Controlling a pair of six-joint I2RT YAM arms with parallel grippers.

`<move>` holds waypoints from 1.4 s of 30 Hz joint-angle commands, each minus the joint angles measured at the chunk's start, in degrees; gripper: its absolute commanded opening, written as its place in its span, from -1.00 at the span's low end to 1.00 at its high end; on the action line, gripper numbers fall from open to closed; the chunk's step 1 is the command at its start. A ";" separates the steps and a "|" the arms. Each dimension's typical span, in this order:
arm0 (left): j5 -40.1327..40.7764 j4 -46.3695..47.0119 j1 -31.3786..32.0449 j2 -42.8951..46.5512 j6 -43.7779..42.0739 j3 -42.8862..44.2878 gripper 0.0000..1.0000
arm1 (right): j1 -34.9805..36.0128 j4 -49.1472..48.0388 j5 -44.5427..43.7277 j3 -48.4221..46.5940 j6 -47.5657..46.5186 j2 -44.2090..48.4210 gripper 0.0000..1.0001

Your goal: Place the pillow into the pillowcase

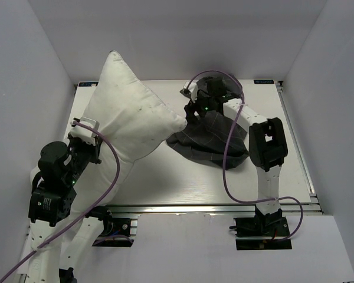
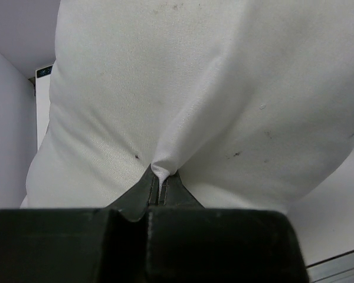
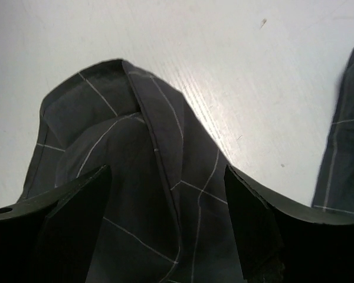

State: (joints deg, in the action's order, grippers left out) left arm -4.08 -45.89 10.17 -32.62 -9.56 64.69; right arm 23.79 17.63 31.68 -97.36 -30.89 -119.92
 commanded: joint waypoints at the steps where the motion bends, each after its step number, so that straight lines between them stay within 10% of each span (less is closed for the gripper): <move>1: -1.28 1.76 -0.33 -0.42 0.95 2.73 -1.00 | 0.73 1.71 0.22 -1.43 -2.94 -1.11 0.63; 10: -4.09 4.40 -0.33 -1.92 2.00 1.76 -1.00 | 1.26 0.39 -1.10 -1.69 -4.79 -3.83 0.42; 24: -14.28 5.10 -0.33 -3.24 4.02 -3.95 -1.00 | 0.12 3.38 5.67 -5.29 -2.95 -0.85 -1.00; 42: -25.27 7.74 -0.33 -3.15 4.90 -12.65 -1.00 | 0.38 -1.80 -14.71 -22.95 18.33 -1.20 -1.00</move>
State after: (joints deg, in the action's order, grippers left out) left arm -25.74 -38.89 10.17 -37.30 -5.08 52.60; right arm 24.08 19.11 22.00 -116.84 -14.90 -123.35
